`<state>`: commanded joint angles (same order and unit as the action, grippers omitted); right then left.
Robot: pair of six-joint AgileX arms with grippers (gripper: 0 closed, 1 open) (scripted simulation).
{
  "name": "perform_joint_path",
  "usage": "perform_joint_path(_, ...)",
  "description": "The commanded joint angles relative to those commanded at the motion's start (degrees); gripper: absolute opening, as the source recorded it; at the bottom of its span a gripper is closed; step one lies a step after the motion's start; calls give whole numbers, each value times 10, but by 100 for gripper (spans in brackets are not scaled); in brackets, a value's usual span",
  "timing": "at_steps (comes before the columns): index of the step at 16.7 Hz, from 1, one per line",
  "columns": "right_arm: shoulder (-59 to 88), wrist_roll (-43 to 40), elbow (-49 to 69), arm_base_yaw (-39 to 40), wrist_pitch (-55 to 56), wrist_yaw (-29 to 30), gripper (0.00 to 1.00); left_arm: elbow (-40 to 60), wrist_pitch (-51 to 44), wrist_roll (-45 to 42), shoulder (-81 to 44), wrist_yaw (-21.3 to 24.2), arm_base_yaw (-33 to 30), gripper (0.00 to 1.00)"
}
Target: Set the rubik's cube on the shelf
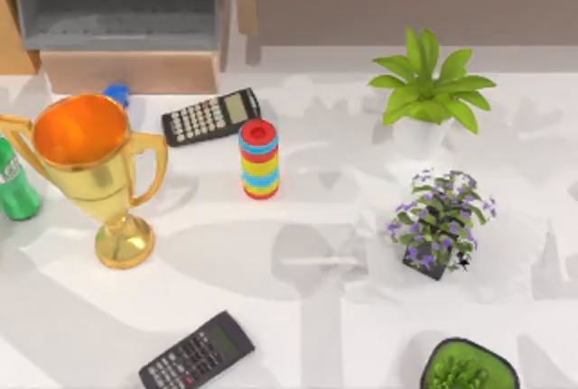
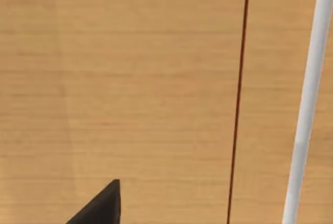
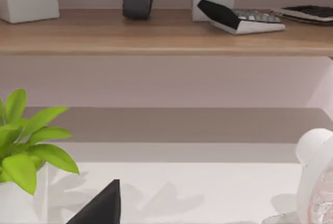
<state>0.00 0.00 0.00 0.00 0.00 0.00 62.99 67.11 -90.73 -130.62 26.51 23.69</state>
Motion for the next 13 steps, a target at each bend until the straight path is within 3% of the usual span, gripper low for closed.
perform_joint_path(10,0,0,0,0,0,0,100,66,-33,0,-31,-13,-12,100)
perform_joint_path(13,0,0,0,0,0,0,100,66,-33,0,-31,-13,-12,77)
